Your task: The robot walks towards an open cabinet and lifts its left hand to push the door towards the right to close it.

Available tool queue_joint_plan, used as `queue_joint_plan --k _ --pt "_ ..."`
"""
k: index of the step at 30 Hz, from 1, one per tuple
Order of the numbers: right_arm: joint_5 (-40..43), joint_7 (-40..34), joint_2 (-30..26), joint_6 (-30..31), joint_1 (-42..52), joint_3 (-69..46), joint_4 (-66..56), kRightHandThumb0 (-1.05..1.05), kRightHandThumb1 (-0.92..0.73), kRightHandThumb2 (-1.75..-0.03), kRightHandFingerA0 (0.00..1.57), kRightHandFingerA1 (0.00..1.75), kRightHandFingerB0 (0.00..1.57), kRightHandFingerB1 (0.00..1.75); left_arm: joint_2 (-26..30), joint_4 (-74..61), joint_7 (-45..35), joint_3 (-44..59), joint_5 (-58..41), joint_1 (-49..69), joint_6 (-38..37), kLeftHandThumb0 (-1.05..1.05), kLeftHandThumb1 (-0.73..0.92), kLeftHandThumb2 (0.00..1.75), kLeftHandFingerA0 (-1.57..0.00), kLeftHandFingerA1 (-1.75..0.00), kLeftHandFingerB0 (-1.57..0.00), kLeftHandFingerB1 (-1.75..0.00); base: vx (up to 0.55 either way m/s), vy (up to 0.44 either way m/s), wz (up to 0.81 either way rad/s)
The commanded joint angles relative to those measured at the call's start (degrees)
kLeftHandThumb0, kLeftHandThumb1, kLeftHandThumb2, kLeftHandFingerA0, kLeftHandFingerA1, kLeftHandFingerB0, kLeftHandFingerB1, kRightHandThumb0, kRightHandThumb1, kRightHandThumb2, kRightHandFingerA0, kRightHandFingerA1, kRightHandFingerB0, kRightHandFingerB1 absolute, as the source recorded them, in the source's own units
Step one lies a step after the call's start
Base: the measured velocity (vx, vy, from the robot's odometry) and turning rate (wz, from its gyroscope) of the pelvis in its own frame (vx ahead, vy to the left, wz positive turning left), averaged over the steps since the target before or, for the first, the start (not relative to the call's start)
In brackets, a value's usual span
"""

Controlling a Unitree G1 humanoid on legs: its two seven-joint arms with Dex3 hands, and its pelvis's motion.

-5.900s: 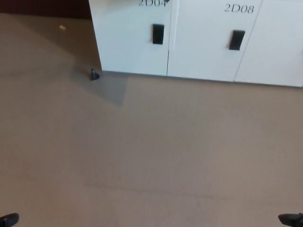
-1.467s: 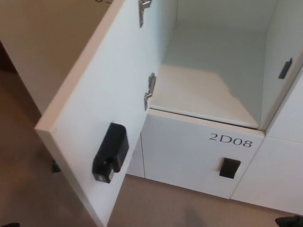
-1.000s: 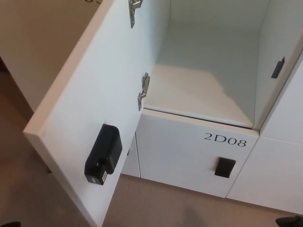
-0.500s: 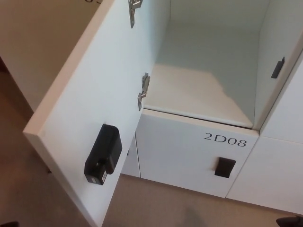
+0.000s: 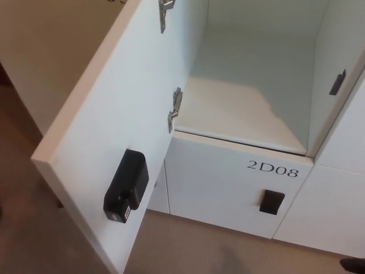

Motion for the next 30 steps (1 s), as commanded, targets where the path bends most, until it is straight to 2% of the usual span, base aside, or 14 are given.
queue_joint_plan --k 1,8,12,14,17,19,20,22,23,26,27,28,29,30 --pt "2.55 2.87 -0.02 4.21 2.09 -1.4 -4.6 -0.31 -0.7 -0.6 0.59 0.46 0.51 0.43 1.94 -5.43 3.39 -5.42 6.26 -13.13 8.81 0.01 0.59 0.56 -0.63 -0.49 -0.51 -0.44 0.0 0.0 0.0" --pt "2.23 2.73 0.64 5.32 1.9 -1.31 -5.66 -0.33 -0.7 -0.6 0.6 0.46 0.5 0.42 -3.89 -9.95 4.77 -15.32 11.96 -21.63 13.31 -0.16 0.59 0.57 -0.68 -0.44 -0.53 -0.39 0.0 0.0 0.0" --pt "1.84 2.53 0.8 5.1 2.25 -1.04 -7.05 -0.33 -0.7 -0.6 0.61 0.48 0.5 0.43 -10.63 -13.14 5.52 -23.06 14.97 -25.13 17.03 -0.27 0.53 0.65 -0.62 -0.47 -0.47 -0.42 0.0 0.0 0.0" --pt "2.05 2.51 0.94 4.87 1.99 -1.2 -6.96 -0.33 -0.69 -0.6 0.64 0.5 0.52 0.44 -17.11 -12.96 6.28 -28.76 17.0 -27.47 18.14 -0.25 0.56 0.64 -0.57 -0.45 -0.4 -0.4 0.0 0.0 0.0" --pt "1.76 2.41 1.16 4.86 1.91 -0.88 -7.43 -0.33 -0.68 -0.59 0.63 0.49 0.51 0.44 -28.37 -11.36 8.0 -38.25 20.45 -29.83 19.62 -0.3 0.59 0.58 -0.67 -0.41 -0.5 -0.36 0.0 0.0 0.05" --pt "1.69 2.45 1.25 4.95 1.82 -0.76 -7.46 -0.33 -0.68 -0.59 0.63 0.49 0.51 0.44 -31.13 -10.81 8.28 -40.63 21.21 -30.24 19.71 -0.3 0.59 0.58 -0.67 -0.41 -0.5 -0.36 0.0 0.0 0.17" --pt "1.03 2.2 1.53 5.25 1.53 -0.17 -7.55 -0.33 -0.68 -0.59 0.65 0.48 0.52 0.43 -38.05 -9.18 8.37 -45.98 22.13 -31.07 19.94 -0.36 0.59 0.58 -0.7 -0.41 -0.52 -0.36 0.0 0.0 0.13" --pt "0.25 1.81 1.75 5.52 1.32 0.45 -7.71 -0.33 -0.68 -0.59 0.65 0.48 0.52 0.43 -44.1 -7.7 8.36 -50.36 22.65 -31.72 20.3 -0.36 0.59 0.58 -0.7 -0.41 -0.52 -0.36 0.0 0.0 0.13" --pt "0.07 2.1 1.91 4.26 1.08 0.88 -7.49 -0.35 -0.69 -0.59 0.68 0.53 0.54 0.45 -50.14 -5.88 7.84 -54.95 22.38 -31.91 18.89 -0.24 0.69 0.6 -0.46 -0.73 -0.27 -0.63 0.0 0.0 0.13" --pt "0.05 2.56 2.06 2.62 0.83 1.26 -7.2 -0.35 -0.69 -0.59 0.68 0.53 0.54 0.45 -56.26 -3.92 7.31 -59.61 21.96 -31.98 17.07 -0.24 0.69 0.6 -0.46 -0.73 -0.27 -0.63 0.0 0.0 0.15" --pt "-0.09 2.54 2.23 2.53 0.29 1.46 -7.11 -0.35 -0.69 -0.59 0.68 0.53 0.54 0.45 -59.68 -4.83 6.5 -63.91 20.9 -31.86 16.67 0.53 0.92 1.2 0.0 -0.72 0.0 -0.2 0.0 0.0 0.0" --pt "-0.09 2.54 2.23 2.53 0.29 1.46 -7.11 -0.35 -0.69 -0.59 0.68 0.53 0.54 0.45 -59.68 -4.83 6.5 -63.91 20.9 -31.86 16.67 0.53 0.92 1.2 0.0 -0.72 0.0 -0.2 0.0 0.0 0.0" --pt "-0.42 2.5 2.12 3.11 -0.67 1.67 -7.05 -0.35 -0.69 -0.59 0.68 0.53 0.54 0.45 -61.41 -10.6 5.27 -72.53 18.19 -31.22 16.15 1.03 0.92 1.62 -0.28 -1.07 0.0 -0.91 0.0 0.0 0.0" --pt "-0.65 2.47 2.03 3.52 -1.37 1.81 -7.01 -0.35 -0.69 -0.59 0.68 0.53 0.54 0.45 -62.63 -14.79 4.38 -78.79 16.28 -30.66 15.74 1.03 0.92 1.62 -0.28 -1.07 0.0 -0.91 0.0 0.0 0.0"
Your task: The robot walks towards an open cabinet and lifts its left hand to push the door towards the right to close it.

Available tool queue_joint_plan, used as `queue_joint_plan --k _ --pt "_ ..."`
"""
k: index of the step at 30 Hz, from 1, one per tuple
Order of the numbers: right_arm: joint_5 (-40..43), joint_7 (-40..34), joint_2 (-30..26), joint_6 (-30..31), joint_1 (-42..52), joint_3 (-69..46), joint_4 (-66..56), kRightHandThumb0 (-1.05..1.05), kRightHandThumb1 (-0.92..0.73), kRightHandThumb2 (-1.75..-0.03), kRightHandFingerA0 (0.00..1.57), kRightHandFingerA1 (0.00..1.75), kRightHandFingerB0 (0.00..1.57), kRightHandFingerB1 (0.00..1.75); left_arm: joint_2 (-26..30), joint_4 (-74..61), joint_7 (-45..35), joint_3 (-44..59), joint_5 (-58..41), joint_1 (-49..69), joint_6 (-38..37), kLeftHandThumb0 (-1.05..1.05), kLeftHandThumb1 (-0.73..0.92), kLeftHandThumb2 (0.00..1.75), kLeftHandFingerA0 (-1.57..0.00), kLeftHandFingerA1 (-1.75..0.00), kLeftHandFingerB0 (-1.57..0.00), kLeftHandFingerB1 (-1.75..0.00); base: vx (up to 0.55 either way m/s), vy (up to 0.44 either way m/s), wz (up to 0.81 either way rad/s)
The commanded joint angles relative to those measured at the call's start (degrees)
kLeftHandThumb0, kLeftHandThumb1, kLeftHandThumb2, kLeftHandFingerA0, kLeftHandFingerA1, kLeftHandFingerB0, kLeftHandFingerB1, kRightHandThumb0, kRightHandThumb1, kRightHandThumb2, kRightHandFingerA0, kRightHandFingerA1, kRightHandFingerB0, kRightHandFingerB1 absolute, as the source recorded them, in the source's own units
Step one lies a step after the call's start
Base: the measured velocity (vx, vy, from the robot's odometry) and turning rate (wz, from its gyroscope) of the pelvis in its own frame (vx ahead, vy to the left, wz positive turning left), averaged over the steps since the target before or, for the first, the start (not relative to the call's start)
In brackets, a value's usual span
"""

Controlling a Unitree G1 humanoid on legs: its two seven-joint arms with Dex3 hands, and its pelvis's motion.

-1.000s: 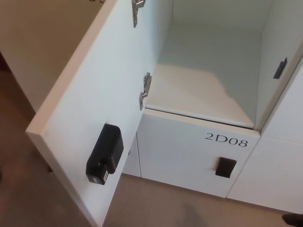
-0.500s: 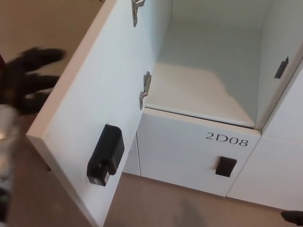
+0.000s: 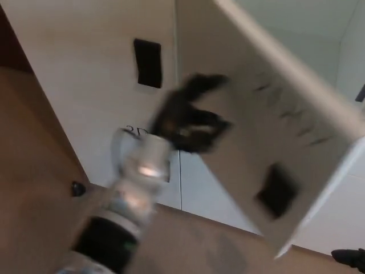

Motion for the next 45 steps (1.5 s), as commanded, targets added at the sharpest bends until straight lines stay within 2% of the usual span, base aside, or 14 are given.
queue_joint_plan --k 1,3,4,6,7,10,11,21,24,25,29,30,37,45 --pt "-1.91 0.54 -0.05 0.16 -2.75 1.89 -0.18 -0.35 -0.69 -0.59 0.68 0.53 0.54 0.45 -31.07 -9.41 -4.58 -47.14 0.81 -4.14 0.6 1.0 0.92 1.45 -0.29 -1.09 0.0 -0.89 0.0 0.0 0.0" --pt "-1.99 0.61 -0.28 0.32 -3.07 1.89 -0.06 -0.35 -0.69 -0.59 0.68 0.53 0.54 0.45 -30.83 -11.68 -4.6 -49.83 0.49 -3.59 0.45 1.0 0.92 1.45 -0.29 -1.09 0.0 -0.89 0.0 0.0 -0.12" --pt "2.88 -6.05 4.61 24.24 -5.1 -3.92 -6.23 -0.8 -0.33 -0.78 0.78 0.54 0.73 0.53 -29.48 -14.18 -4.45 -52.09 1.19 -2.25 0.08 -0.4 0.62 0.59 -0.61 -0.53 -0.5 -0.44 0.0 0.0 -0.11" --pt "4.29 -7.98 6.05 31.05 -5.63 -5.56 -8.02 -0.8 -0.33 -0.78 0.78 0.54 0.73 0.53 -29.18 -14.63 -4.47 -52.49 1.46 -1.79 0.0 -0.4 0.62 0.59 -0.61 -0.53 -0.5 -0.44 0.0 0.0 0.04" --pt "2.15 -5.03 3.97 22.56 -4.61 -3.03 -6.81 -0.32 -0.68 -0.6 0.62 0.48 0.5 0.43 -28.45 -15.31 -4.46 -52.45 1.73 -1.11 0.21 -0.43 0.48 0.81 -0.57 -0.63 -0.45 -0.56 0.0 0.0 0.0" --pt "-2.21 0.71 0.05 4.9 -2.63 1.98 -3.8 -0.33 -0.69 -0.6 0.63 0.5 0.53 0.45 -26.72 -16.76 -5.34 -50.91 1.78 -0.55 0.97 -0.44 0.51 0.85 -0.55 -0.61 -0.43 -0.56 0.0 0.0 0.0" --pt "-2.08 0.78 0.25 5.06 -2.7 1.97 -3.94 -0.32 -0.68 -0.6 0.62 0.49 0.52 0.44 -25.79 -17.53 -5.5 -49.74 2.27 -0.79 1.58 -0.4 0.62 0.59 -0.62 -0.53 -0.5 -0.44 0.0 0.0 0.0" --pt "-2.07 -0.35 1.49 10.67 -3.21 2.17 -7.64 -0.3 -0.66 -0.59 0.64 0.49 0.57 0.45 -12.11 -24.59 -5.12 -43.31 3.26 3.88 3.85 -0.36 0.6 0.58 -0.63 -0.5 -0.54 -0.44 0.0 0.0 0.0" --pt "-2.97 -1.75 1.07 6.92 -3.47 2.46 -4.9 -0.26 -0.65 -0.58 0.72 0.5 0.61 0.46 -7.91 -25.81 -5.3 -41.83 2.19 6.4 3.17 -0.3 0.64 0.58 -0.56 -0.73 -0.45 -0.62 0.0 0.0 0.0" --pt "-3.01 -1.82 0.88 4.94 -2.89 2.53 -4.1 -0.32 -0.66 -0.6 0.7 0.5 0.59 0.46 -2.79 -27.1 -4.96 -39.99 2.52 9.15 2.36 -0.46 0.63 0.59 -0.67 -0.52 -0.55 -0.48 0.0 0.0 0.0" --pt "-3.36 1.41 -1.09 5.38 -1.47 3.58 -6.52 -0.38 -0.69 -0.61 0.61 0.49 0.52 0.43 9.96 -29.78 -4.37 -33.94 2.58 17.05 -0.6 -0.49 0.51 0.91 -0.65 -0.65 -0.48 -0.59 0.0 0.0 0.0" --pt "-3.32 1.76 -1.33 5.57 -1.32 3.64 -6.91 -0.38 -0.69 -0.61 0.61 0.49 0.52 0.43 13.14 -30.35 -4.34 -31.81 2.09 19.7 -1.36 -0.62 0.6 0.58 -0.7 -0.51 -0.65 -0.51 0.0 0.0 0.0" --pt "-1.18 1.79 -1.1 6.27 -3.87 2.24 -2.94 -0.31 -0.67 -0.59 0.65 0.5 0.56 0.45 28.88 -27.75 -2.08 -14.93 -2.74 36.7 -6.73 -0.37 0.58 0.58 -0.69 -0.54 -0.57 -0.62 0.0 0.0 0.0" --pt "-0.06 1.84 -1.19 6.61 -5.88 1.08 1.61 -0.32 -0.67 -0.59 0.67 0.49 0.56 0.44 31.91 -9.09 0.86 4.88 -10.58 45.44 -17.42 -0.39 0.59 0.58 -0.69 -0.68 -0.48 -0.83 0.0 0.0 0.0"
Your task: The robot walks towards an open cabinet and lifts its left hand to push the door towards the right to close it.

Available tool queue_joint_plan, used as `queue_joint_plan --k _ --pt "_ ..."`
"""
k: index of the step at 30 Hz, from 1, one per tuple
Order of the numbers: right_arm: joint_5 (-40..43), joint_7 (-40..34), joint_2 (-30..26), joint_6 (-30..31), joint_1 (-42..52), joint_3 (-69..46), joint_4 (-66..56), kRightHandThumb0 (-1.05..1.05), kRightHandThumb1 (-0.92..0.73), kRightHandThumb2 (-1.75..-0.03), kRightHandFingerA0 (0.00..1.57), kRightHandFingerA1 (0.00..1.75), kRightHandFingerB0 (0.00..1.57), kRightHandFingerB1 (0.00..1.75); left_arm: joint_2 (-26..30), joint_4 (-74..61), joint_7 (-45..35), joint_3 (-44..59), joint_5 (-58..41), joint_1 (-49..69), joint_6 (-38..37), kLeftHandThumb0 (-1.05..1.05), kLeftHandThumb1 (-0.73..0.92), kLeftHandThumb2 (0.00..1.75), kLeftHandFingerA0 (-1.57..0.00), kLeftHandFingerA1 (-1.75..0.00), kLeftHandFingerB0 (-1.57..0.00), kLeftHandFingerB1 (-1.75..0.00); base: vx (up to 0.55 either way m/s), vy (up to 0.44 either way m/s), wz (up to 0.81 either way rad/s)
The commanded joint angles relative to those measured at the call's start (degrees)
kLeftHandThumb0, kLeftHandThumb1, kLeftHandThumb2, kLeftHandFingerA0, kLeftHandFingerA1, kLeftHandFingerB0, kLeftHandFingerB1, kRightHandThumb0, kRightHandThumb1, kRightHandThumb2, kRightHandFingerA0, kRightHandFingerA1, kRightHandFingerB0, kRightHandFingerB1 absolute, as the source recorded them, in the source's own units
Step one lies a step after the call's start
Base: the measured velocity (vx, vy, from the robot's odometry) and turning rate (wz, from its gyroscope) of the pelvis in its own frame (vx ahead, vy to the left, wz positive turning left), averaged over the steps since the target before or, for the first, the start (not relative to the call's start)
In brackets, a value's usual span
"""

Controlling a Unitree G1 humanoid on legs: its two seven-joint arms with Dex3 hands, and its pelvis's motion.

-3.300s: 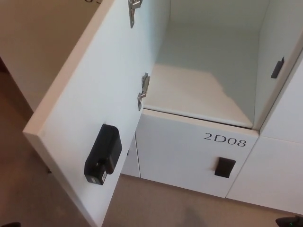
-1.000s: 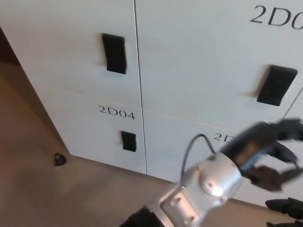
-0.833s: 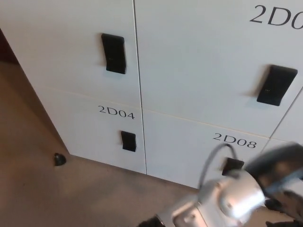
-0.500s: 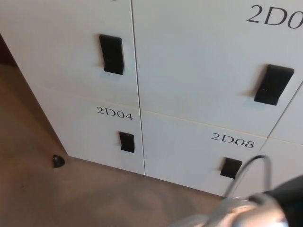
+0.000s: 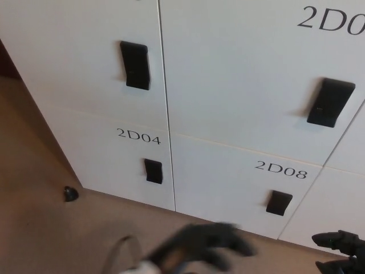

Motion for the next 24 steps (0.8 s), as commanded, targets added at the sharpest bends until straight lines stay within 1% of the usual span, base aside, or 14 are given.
queue_joint_plan --k 1,2,3,6,7,10,13,16,20,24 --pt "1.85 1.33 -1.56 1.22 -2.29 -2.28 6.47 -0.3 -0.66 -0.59 0.66 0.5 0.56 0.45 8.42 16.93 3.74 27.06 -12.69 15.63 -15.62 -0.41 0.64 0.58 -0.63 -0.68 -0.41 -0.85 0.0 0.0 0.0" --pt "2.03 1.2 -1.46 0.9 -2.28 -2.46 7.15 -0.3 -0.66 -0.59 0.66 0.5 0.56 0.45 8.26 18.33 3.44 29.42 -14.1 16.36 -15.56 -0.41 0.64 0.58 -0.63 -0.68 -0.41 -0.85 0.0 0.0 0.0" --pt "2.25 1.07 -1.32 0.56 -1.93 -2.67 7.69 -0.3 -0.67 -0.59 0.66 0.5 0.56 0.45 8.16 20.07 2.72 31.84 -15.53 16.76 -15.26 -0.39 0.64 0.59 -0.6 -0.68 -0.4 -0.81 0.0 0.0 0.0" --pt "2.4 0.99 -1.24 0.31 -1.69 -2.8 8.07 -0.3 -0.67 -0.59 0.66 0.5 0.56 0.45 7.94 21.28 2.04 33.6 -16.25 16.95 -15.17 -0.39 0.64 0.59 -0.6 -0.68 -0.4 -0.81 0.0 0.0 0.0" --pt "2.41 0.78 -1.24 -0.02 -1.36 -2.89 8.36 -0.3 -0.66 -0.59 0.67 0.51 0.56 0.46 8.09 21.85 1.39 34.87 -16.42 17.03 -14.84 -0.38 0.67 0.6 -0.6 -0.7 -0.37 -0.78 0.0 0.0 0.0" --pt "2.64 0.59 -1.19 -0.3 -0.85 -3.22 8.91 -0.31 -0.67 -0.59 0.67 0.51 0.58 0.46 8.23 25.0 0.08 37.68 -16.22 15.7 -14.72 -0.38 0.65 0.59 -0.63 -0.7 -0.39 -0.81 0.0 0.0 0.0" --pt "2.82 1.27 -1.65 -0.82 -0.89 -3.58 9.19 -0.36 -0.68 -0.6 0.66 0.49 0.56 0.45 7.49 29.02 -1.03 39.16 -15.35 13.56 -15.58 -0.4 0.64 0.59 -0.65 -0.72 -0.39 -0.86 0.0 0.0 0.0" --pt "2.84 1.65 -1.81 -0.4 -1.34 -3.7 8.9 -0.33 -0.67 -0.59 0.67 0.49 0.57 0.44 7.12 31.02 -1.62 40.0 -14.79 12.24 -15.92 -0.39 0.64 0.59 -0.63 -0.71 -0.38 -0.86 0.0 0.0 0.0" --pt "2.86 2.08 -1.95 -0.24 -2.14 -3.89 8.95 -0.31 -0.68 -0.59 0.67 0.49 0.58 0.45 6.29 34.49 -2.48 41.95 -13.83 10.33 -17.29 -0.39 0.64 0.59 -0.64 -0.72 -0.38 -0.85 0.0 0.0 0.0" --pt "2.62 2.92 -2.2 -0.31 -2.13 -3.98 8.2 -0.31 -0.67 -0.59 0.65 0.49 0.56 0.45 5.99 39.55 -2.62 44.34 -12.87 8.28 -18.65 -0.4 0.64 0.59 -0.65 -0.73 -0.38 -0.82 0.0 0.0 0.0"
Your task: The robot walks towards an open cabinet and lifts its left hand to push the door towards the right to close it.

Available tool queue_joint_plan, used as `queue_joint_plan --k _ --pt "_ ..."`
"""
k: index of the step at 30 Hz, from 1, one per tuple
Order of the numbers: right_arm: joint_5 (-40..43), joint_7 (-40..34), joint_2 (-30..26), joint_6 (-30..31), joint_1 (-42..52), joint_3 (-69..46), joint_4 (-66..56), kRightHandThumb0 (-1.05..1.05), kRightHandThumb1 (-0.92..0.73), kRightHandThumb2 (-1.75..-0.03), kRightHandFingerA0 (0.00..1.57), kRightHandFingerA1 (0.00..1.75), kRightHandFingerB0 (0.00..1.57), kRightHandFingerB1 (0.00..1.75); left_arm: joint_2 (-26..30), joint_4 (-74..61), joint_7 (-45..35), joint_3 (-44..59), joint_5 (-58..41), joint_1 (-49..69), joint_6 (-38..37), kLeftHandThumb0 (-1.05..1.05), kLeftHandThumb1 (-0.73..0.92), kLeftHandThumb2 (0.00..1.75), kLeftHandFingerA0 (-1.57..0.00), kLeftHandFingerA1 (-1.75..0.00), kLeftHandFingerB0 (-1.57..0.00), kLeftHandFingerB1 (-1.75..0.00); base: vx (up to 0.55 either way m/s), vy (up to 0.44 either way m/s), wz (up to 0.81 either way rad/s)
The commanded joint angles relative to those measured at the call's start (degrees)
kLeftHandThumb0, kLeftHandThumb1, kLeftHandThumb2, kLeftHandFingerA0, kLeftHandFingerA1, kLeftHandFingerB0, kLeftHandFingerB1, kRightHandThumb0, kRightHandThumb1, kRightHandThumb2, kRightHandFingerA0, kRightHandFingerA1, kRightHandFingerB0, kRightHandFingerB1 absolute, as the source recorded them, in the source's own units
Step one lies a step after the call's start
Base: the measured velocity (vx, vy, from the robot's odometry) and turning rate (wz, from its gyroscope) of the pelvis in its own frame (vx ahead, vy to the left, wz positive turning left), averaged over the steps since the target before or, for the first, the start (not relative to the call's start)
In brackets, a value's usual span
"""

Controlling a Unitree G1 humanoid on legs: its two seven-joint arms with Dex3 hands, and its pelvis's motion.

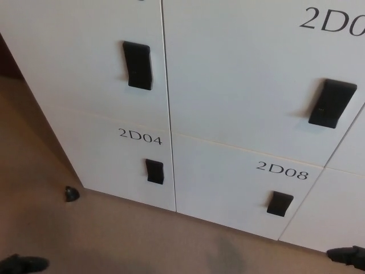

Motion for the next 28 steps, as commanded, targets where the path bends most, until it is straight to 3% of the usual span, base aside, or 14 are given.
queue_joint_plan --k 1,10,28 --pt "1.3 2.08 -1.74 -0.2 -0.97 -1.04 0.32 -0.31 -0.67 -0.59 0.65 0.49 0.56 0.45 -0.19 8.08 -1.83 5.11 -2.49 -2.84 -7.56 -0.4 0.64 0.59 -0.65 -0.73 -0.38 -0.82 0.0 0.0 0.0" --pt "1.47 3.06 -1.73 0.15 -1.15 -1.22 0.37 -0.3 -0.68 -0.59 0.64 0.48 0.54 0.44 -0.5 12.99 -2.54 7.66 -1.62 -4.74 -9.8 -0.4 0.62 0.58 -0.66 -0.72 -0.39 -0.77 0.0 0.0 0.0" --pt "1.85 3.55 -1.64 -0.38 -1.86 -1.43 1.66 -0.31 -0.68 -0.59 0.65 0.49 0.55 0.45 -0.26 17.33 -3.86 8.63 -1.01 -7.16 -12.13 -0.42 0.62 0.58 -0.67 -0.76 -0.37 -0.82 0.0 0.0 0.0"
